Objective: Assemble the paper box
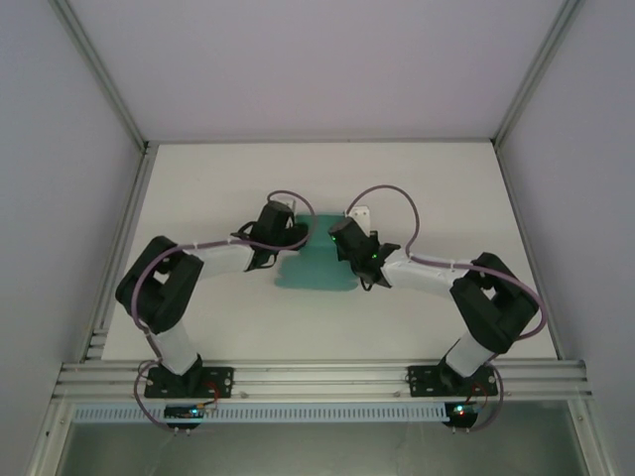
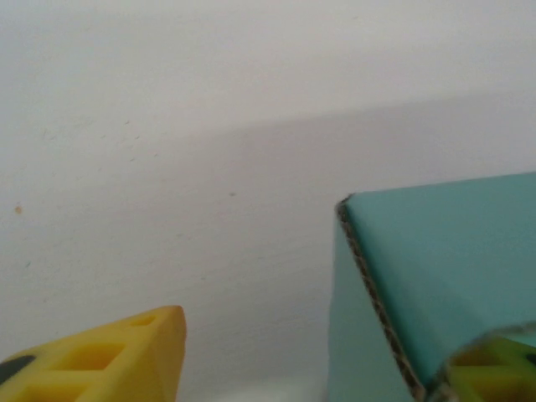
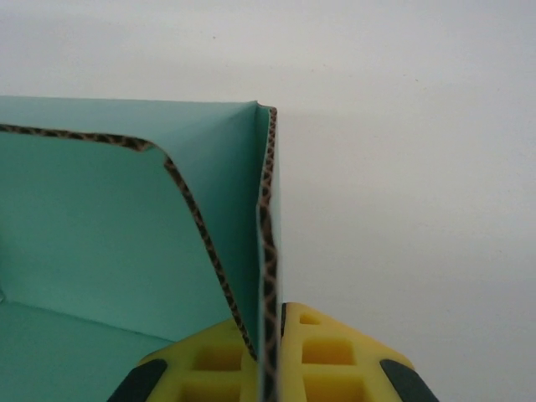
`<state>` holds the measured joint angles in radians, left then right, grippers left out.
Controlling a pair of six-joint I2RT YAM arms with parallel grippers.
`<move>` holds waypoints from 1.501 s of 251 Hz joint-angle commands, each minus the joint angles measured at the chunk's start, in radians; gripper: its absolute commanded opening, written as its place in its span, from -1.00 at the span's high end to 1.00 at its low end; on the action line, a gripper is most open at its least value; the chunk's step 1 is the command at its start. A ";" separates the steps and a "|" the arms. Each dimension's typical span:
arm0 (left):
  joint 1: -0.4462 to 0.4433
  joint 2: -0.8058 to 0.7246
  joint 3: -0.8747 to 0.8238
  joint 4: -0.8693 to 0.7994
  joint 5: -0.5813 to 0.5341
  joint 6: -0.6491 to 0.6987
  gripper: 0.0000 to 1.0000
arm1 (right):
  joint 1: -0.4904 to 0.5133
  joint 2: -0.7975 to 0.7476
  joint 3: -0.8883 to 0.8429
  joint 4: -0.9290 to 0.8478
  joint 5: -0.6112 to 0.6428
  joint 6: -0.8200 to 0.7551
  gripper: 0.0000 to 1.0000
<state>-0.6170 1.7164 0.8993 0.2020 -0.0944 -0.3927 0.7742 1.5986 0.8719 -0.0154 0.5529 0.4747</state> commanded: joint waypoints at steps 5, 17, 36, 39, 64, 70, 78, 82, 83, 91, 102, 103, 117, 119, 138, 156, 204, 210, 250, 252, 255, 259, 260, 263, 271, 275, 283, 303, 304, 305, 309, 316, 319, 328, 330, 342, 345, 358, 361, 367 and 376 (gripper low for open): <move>-0.001 -0.042 0.021 -0.008 0.093 0.028 -0.28 | -0.003 -0.016 -0.009 -0.033 0.030 -0.008 1.00; -0.001 -0.042 0.019 -0.010 0.102 0.020 -0.32 | -0.002 -0.014 -0.009 -0.034 0.030 -0.006 1.00; 0.000 -0.043 0.012 -0.022 0.093 0.012 -0.31 | -0.002 -0.016 -0.008 -0.039 0.032 -0.008 1.00; -0.001 -0.043 0.011 -0.026 0.090 0.012 -0.32 | -0.002 -0.018 -0.008 -0.038 0.033 -0.008 1.00; -0.001 -0.048 -0.002 -0.057 0.078 0.006 -0.31 | -0.002 -0.019 -0.008 -0.044 0.035 -0.010 1.00; 0.000 -0.050 -0.007 -0.062 0.078 -0.001 -0.30 | -0.002 -0.019 -0.007 -0.046 0.037 -0.010 1.00; -0.001 -0.055 -0.014 -0.066 0.076 -0.009 -0.30 | -0.001 -0.019 -0.007 -0.048 0.038 -0.011 1.00; -0.001 -0.057 -0.017 -0.065 0.075 -0.013 -0.27 | -0.002 -0.017 -0.007 -0.049 0.038 -0.011 1.00; 0.000 -0.059 -0.018 -0.065 0.075 -0.014 -0.27 | -0.002 -0.017 -0.007 -0.049 0.038 -0.011 1.00; -0.001 -0.062 -0.028 -0.061 0.070 -0.026 -0.20 | -0.002 -0.016 -0.005 -0.048 0.040 -0.011 1.00; -0.001 -0.063 -0.034 -0.061 0.040 -0.050 -0.10 | -0.002 -0.014 -0.003 -0.047 0.043 -0.009 1.00; -0.001 -0.063 -0.034 -0.061 0.039 -0.051 -0.09 | -0.002 -0.014 -0.003 -0.047 0.042 -0.009 1.00; -0.002 -0.050 -0.028 -0.061 0.014 -0.065 -0.05 | -0.002 -0.010 0.000 -0.046 0.044 -0.007 1.00; -0.003 -0.049 -0.024 -0.062 0.008 -0.068 -0.04 | -0.001 -0.009 -0.001 -0.046 0.044 -0.007 1.00; -0.007 -0.020 0.004 -0.066 -0.019 -0.082 0.02 | 0.000 -0.003 0.008 -0.045 0.045 -0.005 1.00; -0.016 0.008 0.030 -0.056 -0.035 -0.095 0.07 | 0.003 0.004 0.017 -0.049 0.050 -0.003 1.00; -0.036 0.066 0.094 -0.105 -0.169 -0.117 0.27 | 0.012 0.000 0.014 -0.062 0.065 0.006 1.00; -0.036 0.077 0.102 -0.111 -0.186 -0.119 0.27 | 0.011 -0.002 0.014 -0.060 0.065 0.006 1.00; -0.039 0.132 0.145 -0.143 -0.227 -0.148 0.48 | 0.015 -0.003 0.009 -0.067 0.069 0.017 1.00; -0.039 0.135 0.147 -0.146 -0.232 -0.149 0.50 | 0.016 -0.004 0.008 -0.067 0.070 0.018 1.00; -0.039 0.140 0.151 -0.152 -0.235 -0.147 0.51 | 0.015 -0.005 0.007 -0.067 0.071 0.018 1.00; -0.039 0.146 0.156 -0.158 -0.241 -0.145 0.54 | 0.015 -0.005 0.006 -0.067 0.073 0.020 1.00; -0.039 0.147 0.157 -0.160 -0.242 -0.145 0.54 | 0.014 -0.005 0.006 -0.067 0.073 0.021 1.00; -0.040 0.151 0.160 -0.165 -0.249 -0.146 0.57 | 0.015 -0.006 0.004 -0.067 0.073 0.023 1.00; -0.042 0.162 0.169 -0.183 -0.270 -0.146 0.66 | 0.015 -0.006 0.004 -0.067 0.073 0.023 1.00; -0.044 0.167 0.174 -0.192 -0.281 -0.148 0.72 | 0.016 -0.008 0.004 -0.069 0.073 0.023 1.00; -0.048 0.176 0.177 -0.205 -0.309 -0.153 0.81 | 0.016 -0.008 0.003 -0.068 0.079 0.024 1.00; -0.049 0.195 0.189 -0.261 -0.375 -0.176 0.97 | 0.017 -0.012 -0.001 -0.073 0.090 0.032 1.00; -0.049 0.196 0.189 -0.263 -0.377 -0.176 0.97 | 0.016 -0.013 -0.003 -0.072 0.091 0.032 1.00; -0.050 0.197 0.188 -0.266 -0.381 -0.177 0.98 | 0.016 -0.014 -0.003 -0.072 0.092 0.032 1.00; -0.052 0.200 0.191 -0.272 -0.390 -0.176 0.99 | 0.016 -0.015 -0.005 -0.070 0.096 0.033 1.00; -0.051 0.206 0.190 -0.281 -0.406 -0.176 1.00 | 0.016 -0.017 -0.009 -0.068 0.097 0.036 1.00; -0.050 0.209 0.187 -0.285 -0.419 -0.176 1.00 | 0.016 -0.018 -0.010 -0.067 0.097 0.036 1.00; -0.049 0.216 0.183 -0.294 -0.446 -0.172 1.00 | 0.016 -0.019 -0.010 -0.068 0.096 0.039 1.00; -0.051 0.217 0.183 -0.295 -0.452 -0.171 1.00 | 0.016 -0.019 -0.011 -0.068 0.097 0.040 1.00; -0.050 0.225 0.174 -0.308 -0.500 -0.161 1.00 | 0.017 -0.017 -0.010 -0.072 0.097 0.042 1.00; -0.049 0.227 0.174 -0.312 -0.511 -0.160 1.00 | 0.017 -0.017 -0.010 -0.073 0.101 0.044 1.00; -0.049 0.238 0.171 -0.330 -0.562 -0.158 1.00 | 0.017 -0.017 -0.009 -0.073 0.113 0.047 1.00; -0.049 0.241 0.173 -0.337 -0.575 -0.160 1.00 | 0.018 -0.017 -0.010 -0.073 0.113 0.048 1.00; -0.050 0.248 0.176 -0.350 -0.598 -0.164 1.00 | 0.019 -0.018 -0.010 -0.074 0.114 0.048 1.00; -0.050 0.258 0.185 -0.379 -0.629 -0.184 1.00 | 0.018 -0.017 -0.010 -0.077 0.120 0.051 1.00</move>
<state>-0.7189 1.8832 1.1042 0.0544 -0.4080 -0.5434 0.7929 1.5986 0.8711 -0.0036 0.5865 0.5026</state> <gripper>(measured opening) 0.089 0.072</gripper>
